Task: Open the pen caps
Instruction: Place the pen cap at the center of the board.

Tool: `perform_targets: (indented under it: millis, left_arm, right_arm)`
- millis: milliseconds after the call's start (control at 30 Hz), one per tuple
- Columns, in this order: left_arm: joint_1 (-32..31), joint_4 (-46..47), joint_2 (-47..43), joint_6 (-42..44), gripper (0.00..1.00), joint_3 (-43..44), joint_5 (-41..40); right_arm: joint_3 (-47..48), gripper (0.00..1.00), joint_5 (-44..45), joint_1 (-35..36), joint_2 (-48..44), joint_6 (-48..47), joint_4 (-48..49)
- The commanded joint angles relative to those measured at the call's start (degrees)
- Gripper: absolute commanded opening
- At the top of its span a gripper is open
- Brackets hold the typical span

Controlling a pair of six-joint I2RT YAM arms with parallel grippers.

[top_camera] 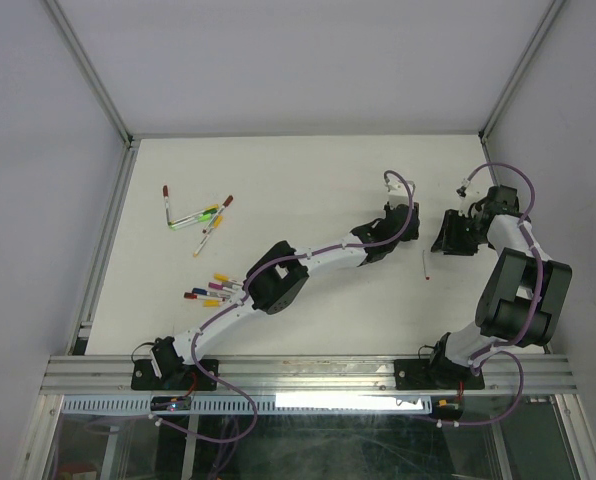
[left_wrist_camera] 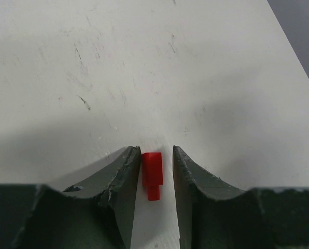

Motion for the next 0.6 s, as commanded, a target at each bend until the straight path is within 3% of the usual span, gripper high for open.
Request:
perform_targets:
  millis: [0, 233, 567]
  left_arm:
    - [-0.5, -1.8, -1.3, 0.7, 0.35, 1.1, 1.6]
    - [-0.4, -1.8, -4.0, -0.4, 0.51, 1.3, 2.7]
    - [1.2, -0.1, -9.8, -2.5, 0.84, -1.3, 9.4]
  right_arm:
    - [1.4, 0.43, -1.2, -0.7, -2.2, 0.3, 1.6]
    - [1.2, 0.43, -1.7, -0.7, -2.7, 0.3, 1.6]
    - [1.1, 0.43, -2.3, -0.8, -3.1, -0.1, 1.4]
